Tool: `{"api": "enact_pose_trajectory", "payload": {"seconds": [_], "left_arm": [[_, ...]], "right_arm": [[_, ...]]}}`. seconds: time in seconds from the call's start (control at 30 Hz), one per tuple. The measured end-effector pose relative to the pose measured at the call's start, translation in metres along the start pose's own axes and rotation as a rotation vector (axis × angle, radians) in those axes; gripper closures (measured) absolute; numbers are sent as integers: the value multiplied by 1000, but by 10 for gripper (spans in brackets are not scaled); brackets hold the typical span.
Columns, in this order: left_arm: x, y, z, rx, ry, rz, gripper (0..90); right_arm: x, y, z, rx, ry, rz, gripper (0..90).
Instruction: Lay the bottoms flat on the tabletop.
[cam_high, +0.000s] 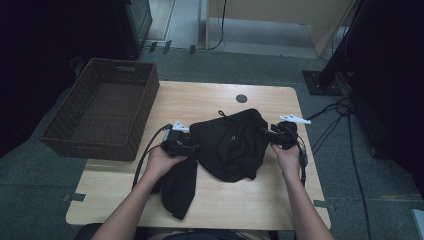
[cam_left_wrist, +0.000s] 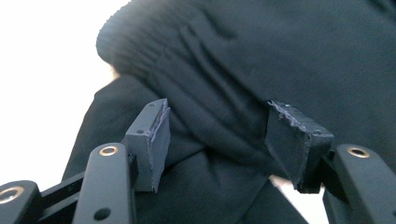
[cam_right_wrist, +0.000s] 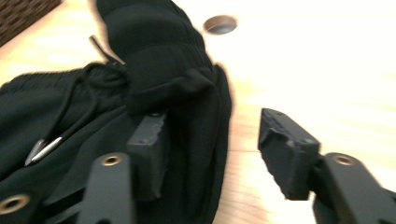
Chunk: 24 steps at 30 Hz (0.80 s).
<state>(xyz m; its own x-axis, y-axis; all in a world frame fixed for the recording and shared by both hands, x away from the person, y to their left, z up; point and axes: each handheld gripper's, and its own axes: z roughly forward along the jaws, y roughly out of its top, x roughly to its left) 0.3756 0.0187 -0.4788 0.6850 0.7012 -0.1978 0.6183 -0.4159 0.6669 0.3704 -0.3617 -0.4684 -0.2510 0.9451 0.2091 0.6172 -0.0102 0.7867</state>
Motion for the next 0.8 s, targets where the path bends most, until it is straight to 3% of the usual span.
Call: {"api": "enact_pose_trajectory", "payload": {"seconds": [0.07, 0.13, 0.2, 0.23, 0.33, 0.37, 0.4, 0.47, 0.5, 0.53, 0.6, 0.67, 0.73, 0.8], "left_arm": [[-2, 2, 4, 1, -16, -36, 361], [-4, 3, 7, 5, -16, -35, 331], [-6, 5, 14, 19, 5, -38, 307], [-7, 6, 18, 31, 12, -36, 280], [-7, 5, 29, 58, 41, -41, 287], [-10, 3, 33, 59, 99, 20, 330], [-10, 3, 33, 59, 99, 20, 402], [-12, 3, 34, 58, 144, 68, 506], [-12, 3, 34, 57, 162, 79, 506], [-11, 3, 34, 53, 166, 84, 571], [-8, 3, 32, 48, 163, 82, 712], [-4, 4, 31, 46, 131, 77, 861], [-3, 5, 29, 52, 114, 75, 885], [-1, 8, 24, 37, 81, 39, 889]], "right_arm": [[1, 3, -13, -39, 20, 13, 393], [4, 4, -17, -45, 30, 6, 393], [14, 3, -22, -51, 54, -18, 400], [23, -1, -24, -53, 92, -30, 423], [30, -7, -21, -28, 134, -32, 440], [34, -14, -15, 9, 167, -31, 449], [36, -18, -11, 29, 170, -36, 455], [38, -25, -3, 77, 168, -51, 457], [38, -25, -3, 77, 168, -51, 457], [38, -28, -1, 96, 167, -57, 456], [39, -30, 0, 106, 171, -60, 456], [42, -30, -4, 96, 181, -65, 457], [44, -31, -8, 93, 184, -73, 458], [45, -31, -9, 91, 188, -84, 459]]}}
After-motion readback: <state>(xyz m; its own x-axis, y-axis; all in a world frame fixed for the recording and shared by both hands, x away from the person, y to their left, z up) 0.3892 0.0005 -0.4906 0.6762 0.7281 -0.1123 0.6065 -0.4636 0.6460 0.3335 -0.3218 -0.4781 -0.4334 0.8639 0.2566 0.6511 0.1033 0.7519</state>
